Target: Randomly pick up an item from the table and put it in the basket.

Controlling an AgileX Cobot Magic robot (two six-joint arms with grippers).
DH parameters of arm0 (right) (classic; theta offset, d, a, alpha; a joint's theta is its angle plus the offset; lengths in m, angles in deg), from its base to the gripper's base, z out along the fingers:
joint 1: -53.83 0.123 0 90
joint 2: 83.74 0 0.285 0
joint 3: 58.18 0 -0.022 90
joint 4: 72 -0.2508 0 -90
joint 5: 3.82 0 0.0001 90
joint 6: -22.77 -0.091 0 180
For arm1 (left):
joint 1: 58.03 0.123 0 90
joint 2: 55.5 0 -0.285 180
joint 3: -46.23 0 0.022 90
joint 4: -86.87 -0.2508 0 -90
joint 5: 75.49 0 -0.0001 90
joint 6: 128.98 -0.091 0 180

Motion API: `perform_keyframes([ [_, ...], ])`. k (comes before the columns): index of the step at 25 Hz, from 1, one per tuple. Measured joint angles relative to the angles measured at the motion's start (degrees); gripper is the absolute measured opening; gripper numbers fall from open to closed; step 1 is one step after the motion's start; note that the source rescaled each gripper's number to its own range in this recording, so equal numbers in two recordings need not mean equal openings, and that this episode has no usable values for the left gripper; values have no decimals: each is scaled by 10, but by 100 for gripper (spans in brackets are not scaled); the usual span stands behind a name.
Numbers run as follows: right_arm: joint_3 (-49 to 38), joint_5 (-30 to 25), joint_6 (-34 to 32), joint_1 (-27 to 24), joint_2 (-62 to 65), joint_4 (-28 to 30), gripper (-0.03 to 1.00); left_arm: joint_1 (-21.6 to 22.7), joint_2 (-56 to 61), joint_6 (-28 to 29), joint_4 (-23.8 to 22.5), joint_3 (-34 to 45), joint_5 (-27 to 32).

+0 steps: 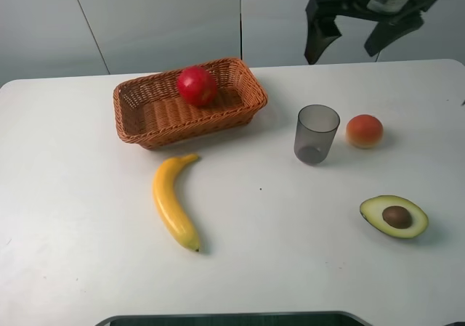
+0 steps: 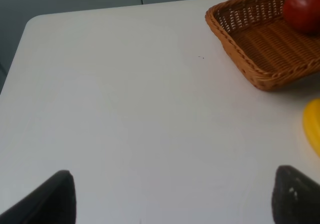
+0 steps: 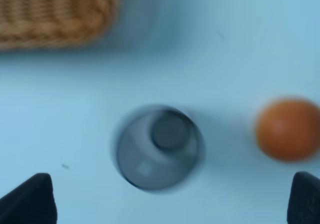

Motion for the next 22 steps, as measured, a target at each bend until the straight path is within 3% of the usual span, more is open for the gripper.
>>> perform_keyframes([
  [13,-188,16,-16,-153,228,11,100,0,0,0,0,0,0],
  [22,-313,55,-13,-162,429,25,100,0,0,0,0,0,0],
])
